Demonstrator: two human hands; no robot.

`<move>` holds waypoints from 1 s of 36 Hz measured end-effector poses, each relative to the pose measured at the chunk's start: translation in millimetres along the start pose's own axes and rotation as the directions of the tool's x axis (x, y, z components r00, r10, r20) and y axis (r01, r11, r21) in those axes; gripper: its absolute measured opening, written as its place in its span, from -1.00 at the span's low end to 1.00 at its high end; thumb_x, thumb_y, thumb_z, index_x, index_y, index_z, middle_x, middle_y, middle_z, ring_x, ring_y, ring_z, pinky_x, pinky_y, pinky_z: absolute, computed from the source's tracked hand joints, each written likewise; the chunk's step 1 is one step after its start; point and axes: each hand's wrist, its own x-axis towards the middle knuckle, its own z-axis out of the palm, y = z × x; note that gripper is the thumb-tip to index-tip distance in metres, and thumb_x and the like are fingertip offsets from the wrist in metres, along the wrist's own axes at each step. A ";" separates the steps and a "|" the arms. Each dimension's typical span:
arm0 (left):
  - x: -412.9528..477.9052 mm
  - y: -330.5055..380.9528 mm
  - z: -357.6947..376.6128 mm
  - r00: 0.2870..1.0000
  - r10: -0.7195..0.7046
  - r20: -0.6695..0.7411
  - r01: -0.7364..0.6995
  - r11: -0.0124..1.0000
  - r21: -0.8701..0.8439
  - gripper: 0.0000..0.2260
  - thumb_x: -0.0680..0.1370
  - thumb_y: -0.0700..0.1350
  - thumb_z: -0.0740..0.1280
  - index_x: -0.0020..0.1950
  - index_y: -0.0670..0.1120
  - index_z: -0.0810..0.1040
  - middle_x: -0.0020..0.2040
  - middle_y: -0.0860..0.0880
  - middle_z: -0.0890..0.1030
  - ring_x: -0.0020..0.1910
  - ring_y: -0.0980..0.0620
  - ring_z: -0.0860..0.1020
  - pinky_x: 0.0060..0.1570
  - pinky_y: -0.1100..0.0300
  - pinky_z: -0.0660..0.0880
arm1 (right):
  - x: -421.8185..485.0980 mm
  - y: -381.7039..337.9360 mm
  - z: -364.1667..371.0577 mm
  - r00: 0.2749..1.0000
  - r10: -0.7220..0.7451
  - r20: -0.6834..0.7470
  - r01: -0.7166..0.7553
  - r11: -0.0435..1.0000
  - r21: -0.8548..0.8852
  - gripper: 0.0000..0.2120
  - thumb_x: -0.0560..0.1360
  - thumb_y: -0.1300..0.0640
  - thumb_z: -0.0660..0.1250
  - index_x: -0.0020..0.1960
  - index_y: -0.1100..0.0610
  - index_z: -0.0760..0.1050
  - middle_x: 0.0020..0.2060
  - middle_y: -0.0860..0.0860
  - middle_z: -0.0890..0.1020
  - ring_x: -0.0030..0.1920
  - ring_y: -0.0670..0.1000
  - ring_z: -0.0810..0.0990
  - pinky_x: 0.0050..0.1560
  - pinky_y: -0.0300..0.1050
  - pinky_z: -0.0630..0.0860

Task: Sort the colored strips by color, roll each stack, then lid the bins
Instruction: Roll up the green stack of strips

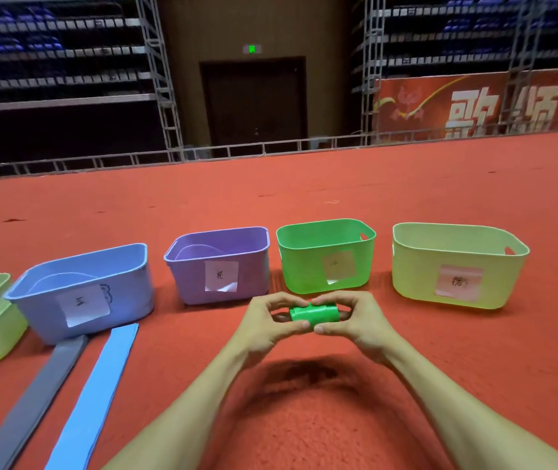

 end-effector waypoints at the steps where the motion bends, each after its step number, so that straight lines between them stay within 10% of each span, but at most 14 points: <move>1: -2.1 5.7 -0.2 1.000 0.007 0.000 -0.007 1.000 -0.013 -0.74 0.33 -0.33 0.53 -0.01 -0.19 0.65 -0.10 -0.05 0.69 -0.20 0.11 0.60 -0.15 0.24 0.55 | -2.9 -6.9 -0.4 1.000 -0.003 0.003 0.003 1.000 0.009 -0.63 0.21 0.50 0.52 -0.05 0.20 0.63 -0.16 0.04 0.72 -0.14 0.00 0.68 -0.12 -0.19 0.59; 25: -25.7 85.3 -6.9 0.993 0.114 -0.007 -0.115 0.990 -0.078 -0.71 0.30 -0.37 0.54 -0.02 -0.19 0.66 -0.04 -0.25 0.67 -0.11 -0.03 0.62 -0.05 0.08 0.59 | -28.6 -91.5 -6.4 0.993 -0.118 0.024 0.119 0.993 -0.020 -0.68 0.26 0.48 0.50 -0.02 0.29 0.61 -0.19 0.07 0.70 -0.16 -0.01 0.69 -0.16 -0.22 0.59; 29: -14.5 98.4 -8.4 0.994 0.105 0.008 -0.105 0.993 -0.051 -0.72 0.34 -0.38 0.51 0.03 -0.22 0.65 -0.07 -0.13 0.68 -0.28 0.17 0.60 -0.31 0.33 0.52 | -16.3 -99.0 -19.2 0.990 -0.128 0.066 0.131 0.990 -0.046 -0.65 0.26 0.47 0.50 0.01 0.24 0.61 -0.09 0.08 0.71 -0.04 0.05 0.69 -0.06 -0.12 0.61; 36: 26.5 106.3 -11.1 0.991 0.130 0.021 -0.129 0.991 -0.014 -0.73 0.33 -0.37 0.52 -0.04 -0.12 0.66 -0.08 -0.06 0.68 -0.10 0.06 0.63 0.01 0.17 0.57 | 19.6 -102.2 -39.6 0.988 -0.153 0.026 0.155 0.980 -0.121 -0.66 0.24 0.41 0.54 -0.05 0.13 0.64 -0.12 0.06 0.71 -0.05 0.09 0.69 0.05 0.07 0.60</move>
